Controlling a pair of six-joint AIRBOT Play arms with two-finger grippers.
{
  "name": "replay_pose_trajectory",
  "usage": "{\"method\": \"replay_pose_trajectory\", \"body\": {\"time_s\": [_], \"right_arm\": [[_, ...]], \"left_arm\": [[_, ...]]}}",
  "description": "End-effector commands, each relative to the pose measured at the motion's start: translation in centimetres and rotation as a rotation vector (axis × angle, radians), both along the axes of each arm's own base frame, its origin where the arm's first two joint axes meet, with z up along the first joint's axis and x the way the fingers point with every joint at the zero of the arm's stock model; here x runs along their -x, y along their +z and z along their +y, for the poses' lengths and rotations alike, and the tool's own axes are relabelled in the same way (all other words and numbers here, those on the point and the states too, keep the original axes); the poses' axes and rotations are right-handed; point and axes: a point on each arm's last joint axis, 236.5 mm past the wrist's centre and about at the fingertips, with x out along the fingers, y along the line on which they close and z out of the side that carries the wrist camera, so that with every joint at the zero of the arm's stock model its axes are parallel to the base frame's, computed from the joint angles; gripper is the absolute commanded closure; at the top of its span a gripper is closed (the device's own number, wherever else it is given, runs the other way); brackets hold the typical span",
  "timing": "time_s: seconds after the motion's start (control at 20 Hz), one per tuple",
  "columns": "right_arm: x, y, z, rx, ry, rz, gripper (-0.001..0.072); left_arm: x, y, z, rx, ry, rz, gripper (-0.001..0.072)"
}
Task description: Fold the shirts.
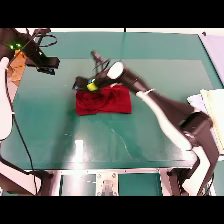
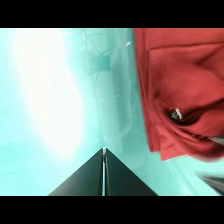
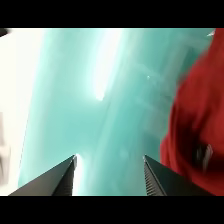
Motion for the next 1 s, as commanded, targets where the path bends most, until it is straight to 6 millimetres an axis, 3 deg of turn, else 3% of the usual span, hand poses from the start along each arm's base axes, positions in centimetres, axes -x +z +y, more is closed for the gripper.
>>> {"method": "replay_pose_trajectory", "body": {"time_s": [0.0,0.1,0.35,0.5,0.6,0.7,0.85,0.95], "right_arm": [[-2.1,-2.7,0.8,-0.029,-0.115,0.026,0.0251],[-3.7,-1.3,-4.8,0.028,-0.069,0.046,0.0345],[-6.5,2.2,-23.6,0.214,-0.105,0.111,0.0358],[-5.6,0.2,-32.2,0.355,-0.136,0.192,0.0357],[-4.6,-2.7,-34.7,0.361,-0.151,0.267,0.0289],[-3.6,-6.2,-35.3,0.339,-0.159,0.307,0.02],[-2.3,-9.8,-33.3,0.224,-0.164,0.336,0.02],[-1.5,-10.8,-30.8,0.102,-0.145,0.367,0.02]], "left_arm": [[0.2,-0.1,1.4,-0.025,-0.017,0.005,0.0688],[0.2,-0.1,1.4,-0.025,-0.016,0.003,0.0688],[-0.3,0.0,1.4,-0.024,-0.014,-0.016,0.0688],[-0.3,0.0,1.4,-0.024,-0.013,-0.016,0.0688],[-0.3,0.0,1.4,-0.024,-0.013,-0.016,0.0688],[-0.2,0.0,1.4,-0.023,-0.013,-0.015,0.0688],[-0.2,0.0,1.3,-0.021,-0.006,-0.011,0.0688],[-0.2,0.0,1.4,-0.021,-0.006,-0.012,0.0688]]}}
